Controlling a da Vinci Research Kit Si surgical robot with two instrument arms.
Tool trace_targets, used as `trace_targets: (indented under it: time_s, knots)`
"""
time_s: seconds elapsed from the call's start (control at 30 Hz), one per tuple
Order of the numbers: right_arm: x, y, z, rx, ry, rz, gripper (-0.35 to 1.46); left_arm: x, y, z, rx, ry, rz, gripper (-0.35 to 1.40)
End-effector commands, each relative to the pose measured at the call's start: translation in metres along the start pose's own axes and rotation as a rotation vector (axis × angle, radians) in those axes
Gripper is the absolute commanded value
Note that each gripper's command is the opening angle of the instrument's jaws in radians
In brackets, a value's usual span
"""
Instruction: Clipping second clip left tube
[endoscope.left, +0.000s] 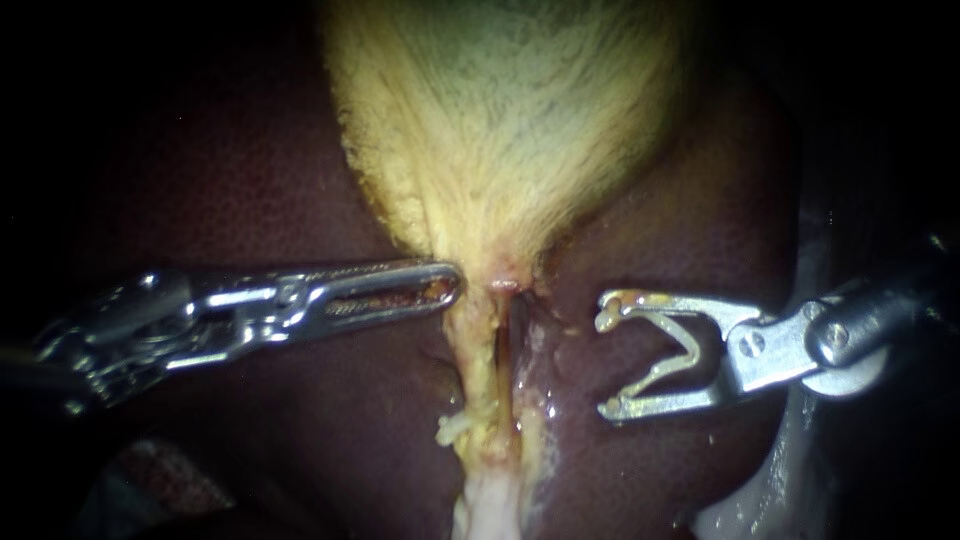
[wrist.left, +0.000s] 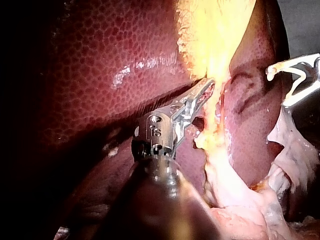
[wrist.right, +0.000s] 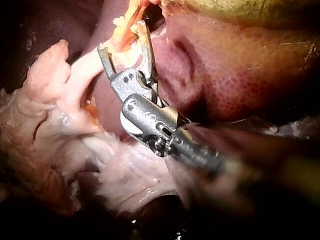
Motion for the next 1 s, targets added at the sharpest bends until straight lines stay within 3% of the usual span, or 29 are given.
trace_targets:
  time_s: [0.03, 0.3, 0.6, 0.83, 1.0]
  knots:
    - [0.0, 0.0, 0.0, 0.0, 0.0, 0.0, 0.6, 0.0, 0.0, -0.0001, 0.001, 0.0, 0.0, -0.35]
    - [-0.0008, -0.0012, 0.0039, 0.025, 0.008, 0.019, 0.6, -0.0005, 0.0006, -0.0021, 0.007, 0.005, -0.001, -0.35]
    - [-0.0024, -0.0021, 0.0115, 0.045, 0.01, 0.112, 0.59, -0.0012, 0.0021, -0.0073, -0.026, -0.008, 0.004, -0.35]
    - [-0.0036, -0.0014, 0.0159, 0.051, 0.006, 0.156, 0.59, -0.0011, 0.0015, -0.0086, -0.029, -0.009, -0.002, -0.35]
    - [-0.0053, -0.0007, 0.017, 0.061, -0.03, 0.153, 0.58, -0.0011, 0.0007, -0.0092, -0.032, -0.011, -0.003, -0.35]
